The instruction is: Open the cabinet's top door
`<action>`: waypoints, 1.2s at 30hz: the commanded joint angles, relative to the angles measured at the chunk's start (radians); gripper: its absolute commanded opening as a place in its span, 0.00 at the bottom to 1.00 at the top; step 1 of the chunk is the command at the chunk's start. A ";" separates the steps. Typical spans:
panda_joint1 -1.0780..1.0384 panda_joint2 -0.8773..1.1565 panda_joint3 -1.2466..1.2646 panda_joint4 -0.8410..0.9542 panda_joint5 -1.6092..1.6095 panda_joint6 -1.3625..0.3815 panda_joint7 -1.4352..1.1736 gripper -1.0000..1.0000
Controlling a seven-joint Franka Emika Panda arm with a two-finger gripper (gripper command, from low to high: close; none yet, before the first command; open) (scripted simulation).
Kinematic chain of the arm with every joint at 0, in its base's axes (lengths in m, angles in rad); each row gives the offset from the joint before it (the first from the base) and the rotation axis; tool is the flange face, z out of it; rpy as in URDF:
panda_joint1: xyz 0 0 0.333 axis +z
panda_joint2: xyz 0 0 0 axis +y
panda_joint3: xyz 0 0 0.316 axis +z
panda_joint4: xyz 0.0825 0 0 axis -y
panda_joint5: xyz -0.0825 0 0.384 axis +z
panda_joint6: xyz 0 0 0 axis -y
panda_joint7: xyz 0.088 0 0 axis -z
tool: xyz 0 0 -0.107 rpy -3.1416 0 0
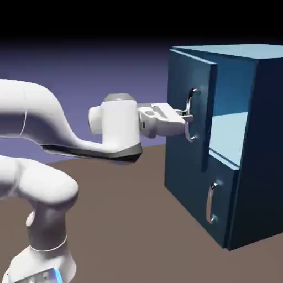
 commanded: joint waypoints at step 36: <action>-0.053 0.029 1.267 0.054 1.441 -0.950 -0.147 0.00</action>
